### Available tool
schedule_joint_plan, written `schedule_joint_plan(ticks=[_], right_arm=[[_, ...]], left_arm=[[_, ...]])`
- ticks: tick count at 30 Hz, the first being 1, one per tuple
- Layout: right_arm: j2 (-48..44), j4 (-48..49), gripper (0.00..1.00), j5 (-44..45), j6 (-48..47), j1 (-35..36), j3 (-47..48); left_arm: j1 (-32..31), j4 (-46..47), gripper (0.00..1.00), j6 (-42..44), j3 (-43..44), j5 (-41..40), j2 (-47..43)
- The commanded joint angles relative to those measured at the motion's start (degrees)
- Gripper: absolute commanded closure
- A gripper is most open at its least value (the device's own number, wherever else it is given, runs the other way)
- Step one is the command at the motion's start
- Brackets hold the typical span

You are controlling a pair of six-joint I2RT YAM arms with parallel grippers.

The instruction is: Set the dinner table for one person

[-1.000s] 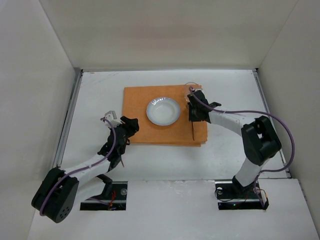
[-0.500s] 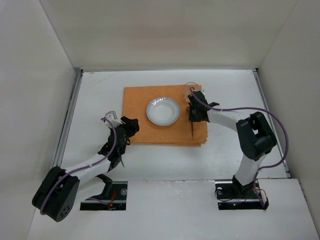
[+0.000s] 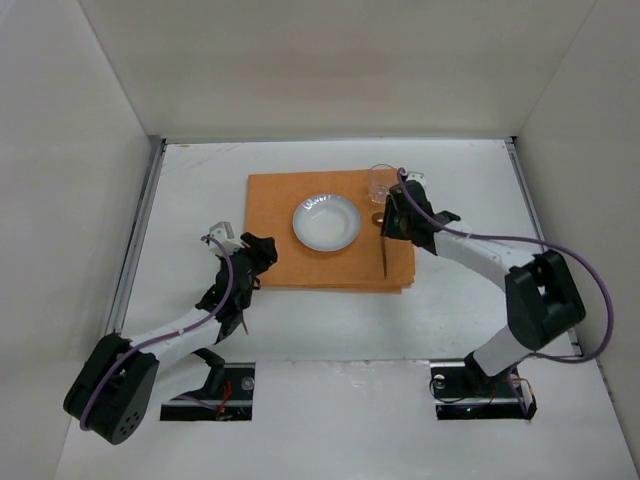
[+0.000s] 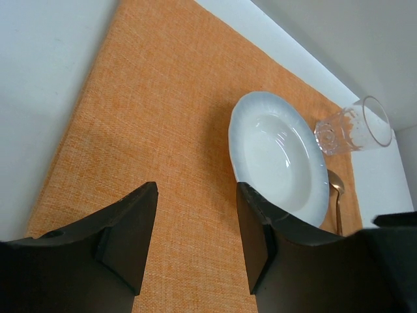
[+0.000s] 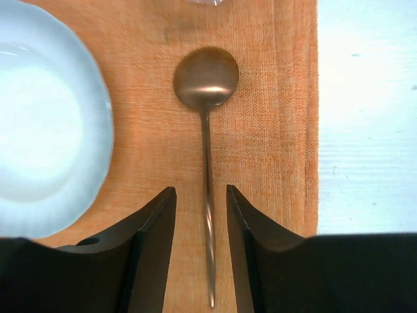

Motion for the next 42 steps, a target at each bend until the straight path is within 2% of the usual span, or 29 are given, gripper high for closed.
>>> schedule_joint_plan(ticks=[1, 4, 8, 10, 11, 14, 17, 21, 28, 30, 36, 42], right_arm=[[-6.76, 4.65, 0.57, 1.97, 2.2, 1.04, -3.11], [-11.33, 9.3, 0.61, 1.97, 2.9, 1.83, -7.15], [-15.47, 17.3, 0.88, 3.64, 2.99, 3.76, -12.43], [-16.96, 19.67, 0.95, 5.48, 3.51, 4.46, -14.1], [-18.1, 21.6, 0.97, 6.53, 3.95, 5.07, -15.41], [-21.62, 29.33, 0.94, 7.77, 4.13, 7.1, -19.98], [-22.86, 34.7, 0.87, 7.69, 4.22, 8.42, -23.33], [-22.16, 36.03, 0.8, 6.9, 5.45, 9.56, -25.09], [-21.45, 37.09, 0.76, 3.56, 6.24, 9.74, -25.71], [-20.4, 36.92, 0.75, 3.12, 6.42, 9.74, -25.54], [-20.04, 36.65, 0.74, 1.62, 6.95, 9.39, -25.62], [-19.7, 36.83, 0.73, 1.18, 7.03, 8.68, -25.8]], left_arm=[[-0.47, 2.45, 0.51, 3.0, 0.42, -4.17, -0.34], [-1.35, 0.96, 0.51, 3.89, 2.09, -6.02, 2.12], [-2.14, -5.35, 0.54, 4.24, 5.87, -8.92, 2.75], [-2.23, -10.88, 0.65, 4.15, 7.89, -8.93, 1.44], [-2.41, -14.22, 0.75, 4.06, 8.94, -8.4, 0.56], [-3.19, -26.07, 0.88, 4.5, 13.07, -6.2, -2.17], [-3.73, -37.93, 0.9, 3.71, 15.97, -7.86, -4.54], [-3.55, -55.51, 0.86, -0.67, 18.35, -10.41, -7.97], [-3.37, -77.16, 0.74, -12.45, 18.27, -13.67, -11.67], [-4.16, -79.28, 0.71, -14.13, 17.66, -13.5, -11.15], [-5.48, -83.15, 0.71, -15.7, 20.37, -13.67, -3.16], [-6.62, -78.78, 0.71, -17.12, 19.86, -14.81, 1.34]])
